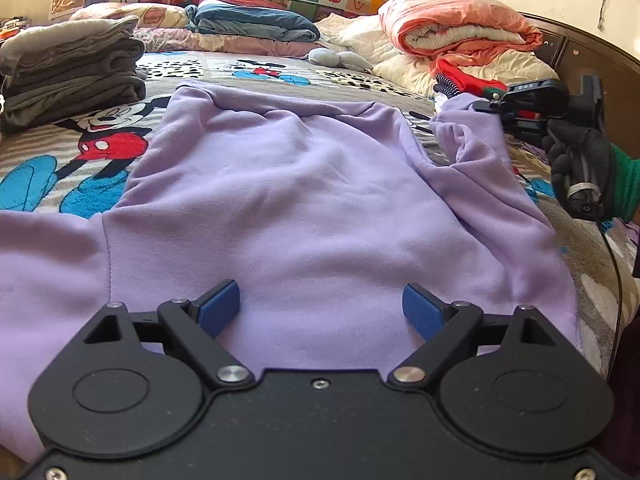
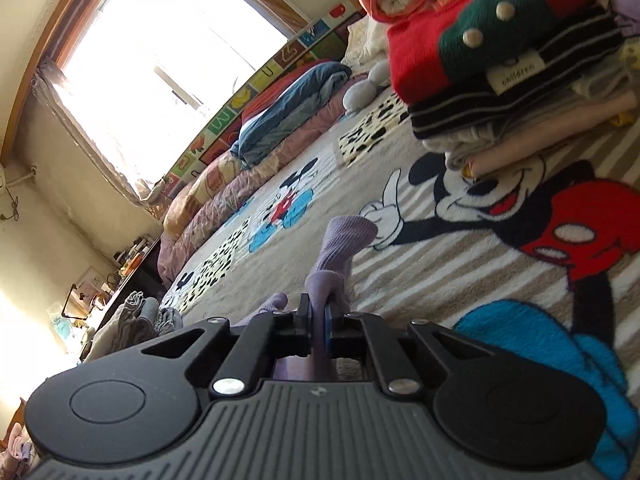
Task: Fold clothes
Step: 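Pull the held lavender cuff outward with the right gripper and release it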
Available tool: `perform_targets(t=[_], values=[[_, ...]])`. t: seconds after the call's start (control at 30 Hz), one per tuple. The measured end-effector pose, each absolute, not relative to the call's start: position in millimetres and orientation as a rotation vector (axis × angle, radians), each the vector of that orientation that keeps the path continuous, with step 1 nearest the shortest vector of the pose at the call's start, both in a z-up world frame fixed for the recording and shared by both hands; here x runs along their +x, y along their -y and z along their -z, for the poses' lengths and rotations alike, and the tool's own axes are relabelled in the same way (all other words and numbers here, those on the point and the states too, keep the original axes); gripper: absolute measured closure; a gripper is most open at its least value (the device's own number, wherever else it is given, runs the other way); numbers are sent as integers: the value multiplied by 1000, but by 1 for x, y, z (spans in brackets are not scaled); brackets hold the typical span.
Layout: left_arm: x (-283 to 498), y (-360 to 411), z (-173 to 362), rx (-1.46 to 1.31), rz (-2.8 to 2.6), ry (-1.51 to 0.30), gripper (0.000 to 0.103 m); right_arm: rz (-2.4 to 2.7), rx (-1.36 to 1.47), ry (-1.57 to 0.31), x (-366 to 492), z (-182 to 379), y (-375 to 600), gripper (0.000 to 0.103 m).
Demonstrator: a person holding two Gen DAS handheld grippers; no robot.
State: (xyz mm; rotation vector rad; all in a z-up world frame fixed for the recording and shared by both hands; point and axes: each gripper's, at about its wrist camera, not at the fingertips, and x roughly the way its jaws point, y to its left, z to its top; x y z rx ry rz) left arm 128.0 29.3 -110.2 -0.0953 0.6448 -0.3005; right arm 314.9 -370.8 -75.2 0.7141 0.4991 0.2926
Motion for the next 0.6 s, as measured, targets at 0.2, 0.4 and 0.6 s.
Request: perform_targets(t=[0.2,0.4,0.6], values=[[128,-28,110,-83,295,-644,14,-202,685,-404,262,44,410,95],[126,-26,110,-70,284,-647,14,-108,682,-361,211,35,444,95],[127,-25,111,-62,278,-648,14,4,746,-326,160,48,485,96]])
